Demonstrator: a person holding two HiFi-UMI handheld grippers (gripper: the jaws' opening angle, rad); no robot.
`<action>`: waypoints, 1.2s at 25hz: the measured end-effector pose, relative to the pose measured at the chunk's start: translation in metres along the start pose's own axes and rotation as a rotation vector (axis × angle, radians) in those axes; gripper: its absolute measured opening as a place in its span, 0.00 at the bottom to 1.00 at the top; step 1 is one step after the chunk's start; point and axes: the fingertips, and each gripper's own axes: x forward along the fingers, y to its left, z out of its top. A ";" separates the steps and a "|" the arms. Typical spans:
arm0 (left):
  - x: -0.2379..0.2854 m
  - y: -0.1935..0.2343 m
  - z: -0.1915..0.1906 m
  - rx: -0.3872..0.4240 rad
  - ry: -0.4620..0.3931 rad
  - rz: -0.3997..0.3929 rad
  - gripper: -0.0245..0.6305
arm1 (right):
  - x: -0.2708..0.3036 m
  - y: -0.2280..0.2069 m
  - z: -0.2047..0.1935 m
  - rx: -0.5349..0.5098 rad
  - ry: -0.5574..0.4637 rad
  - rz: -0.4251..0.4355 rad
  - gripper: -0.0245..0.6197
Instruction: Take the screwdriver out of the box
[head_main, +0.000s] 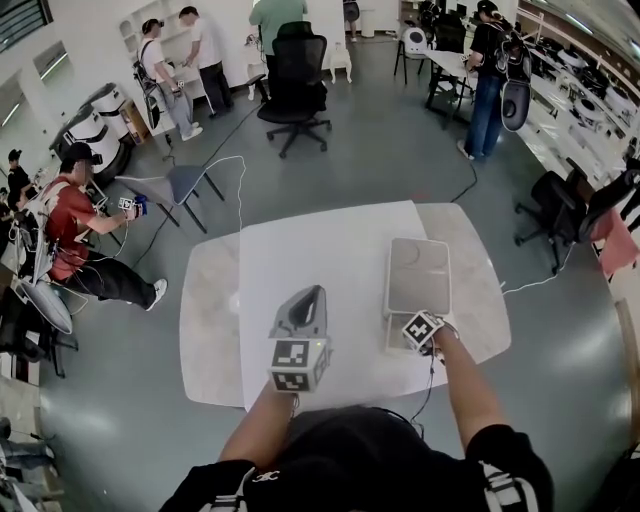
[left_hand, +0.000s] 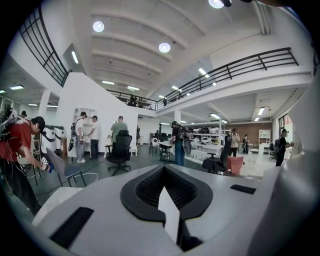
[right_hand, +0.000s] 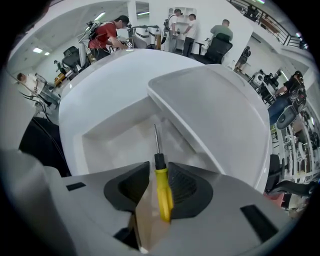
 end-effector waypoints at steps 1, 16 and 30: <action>0.000 0.000 0.000 -0.001 -0.001 -0.002 0.06 | 0.000 0.000 0.000 -0.006 -0.002 -0.010 0.20; -0.001 -0.020 0.003 -0.004 -0.006 -0.049 0.06 | -0.043 0.008 0.016 -0.201 -0.140 -0.097 0.16; 0.021 -0.068 0.004 0.015 -0.014 -0.163 0.06 | -0.133 -0.010 0.023 -0.190 -0.381 -0.292 0.16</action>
